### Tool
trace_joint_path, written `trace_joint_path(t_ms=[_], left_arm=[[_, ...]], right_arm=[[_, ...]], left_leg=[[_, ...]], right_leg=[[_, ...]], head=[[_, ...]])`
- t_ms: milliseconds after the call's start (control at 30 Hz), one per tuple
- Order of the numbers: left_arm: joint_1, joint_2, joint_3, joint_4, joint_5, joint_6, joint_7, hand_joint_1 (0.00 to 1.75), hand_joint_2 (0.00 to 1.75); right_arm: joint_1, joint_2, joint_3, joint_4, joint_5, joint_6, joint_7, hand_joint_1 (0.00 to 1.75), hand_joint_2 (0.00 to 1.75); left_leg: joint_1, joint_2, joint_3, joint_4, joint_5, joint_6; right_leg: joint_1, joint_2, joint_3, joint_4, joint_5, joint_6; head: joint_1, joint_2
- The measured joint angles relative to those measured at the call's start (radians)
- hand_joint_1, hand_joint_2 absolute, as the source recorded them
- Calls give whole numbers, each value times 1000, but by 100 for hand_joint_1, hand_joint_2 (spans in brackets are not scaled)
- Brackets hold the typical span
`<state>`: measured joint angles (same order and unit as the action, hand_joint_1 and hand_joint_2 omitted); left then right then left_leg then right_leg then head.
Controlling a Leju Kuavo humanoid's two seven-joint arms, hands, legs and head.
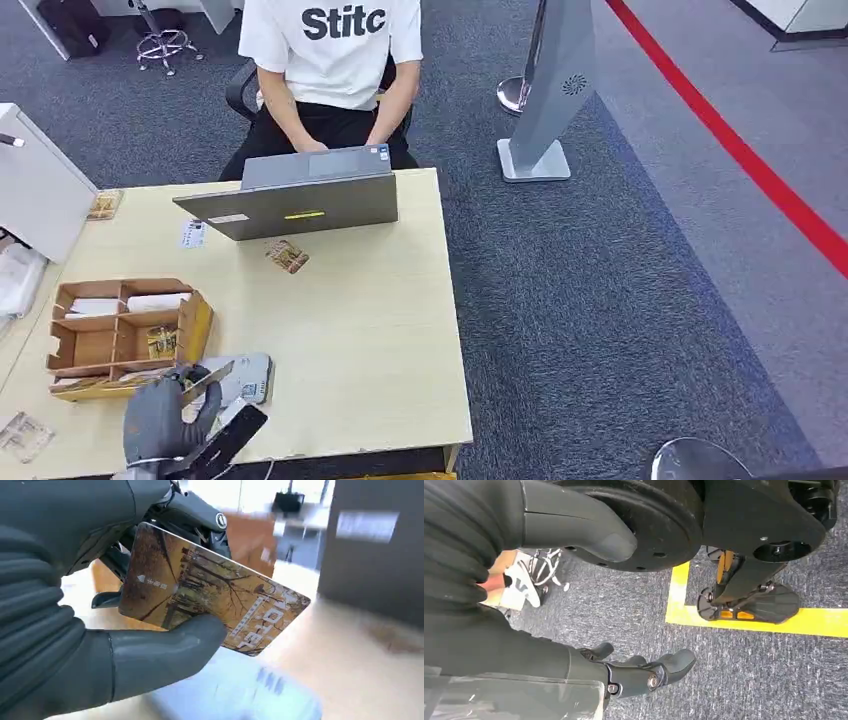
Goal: Pass the card to the sensor for recognition and then transmit it.
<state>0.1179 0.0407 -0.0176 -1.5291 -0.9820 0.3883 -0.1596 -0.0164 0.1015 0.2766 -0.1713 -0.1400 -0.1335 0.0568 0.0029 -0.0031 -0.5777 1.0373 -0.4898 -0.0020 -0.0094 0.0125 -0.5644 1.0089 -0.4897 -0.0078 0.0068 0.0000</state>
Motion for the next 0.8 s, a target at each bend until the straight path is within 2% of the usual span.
trace_joint_path(t_ms=[100, 267, 467, 667, 800], left_arm=[[-104, 44, 0, -86, -102, -54, 92, 175, 175], [-298, 143, 0, -105, -150, -128, 175, 175, 175], [-445, 227, 0, -62, -156, -159, 196, 175, 175], [-502, 268, 0, -15, -204, -181, 220, 175, 175], [-543, 294, 0, 52, -254, -204, 230, 175, 175]], right_arm=[[-2, 0, 1, 0, 3, -4, 3, 0, 175], [-5, 1, 3, 0, 20, 0, 6, 0, 175], [-8, 0, 10, 0, 22, 11, 10, 0, 175], [-11, 0, 16, 0, 36, 11, 10, 0, 175], [-11, 0, 21, 0, 37, 11, 5, 0, 175]], left_leg=[[0, -3, -1, 0, 1, -1], [1, -3, 0, 0, 4, -3], [1, -2, 0, 0, 4, -3], [1, -2, -1, 0, 3, -3], [1, -1, -1, 0, 4, -3]], right_leg=[[0, -3, 1, 0, 0, 0], [1, -3, 0, 2, 2, -3], [1, -2, 0, 2, 2, -3], [1, -1, -1, 2, 2, -3], [1, -1, -2, 2, 2, -3]], head=[[0, 0], [0, 0], [0, 0], [0, 0], [0, 0]])
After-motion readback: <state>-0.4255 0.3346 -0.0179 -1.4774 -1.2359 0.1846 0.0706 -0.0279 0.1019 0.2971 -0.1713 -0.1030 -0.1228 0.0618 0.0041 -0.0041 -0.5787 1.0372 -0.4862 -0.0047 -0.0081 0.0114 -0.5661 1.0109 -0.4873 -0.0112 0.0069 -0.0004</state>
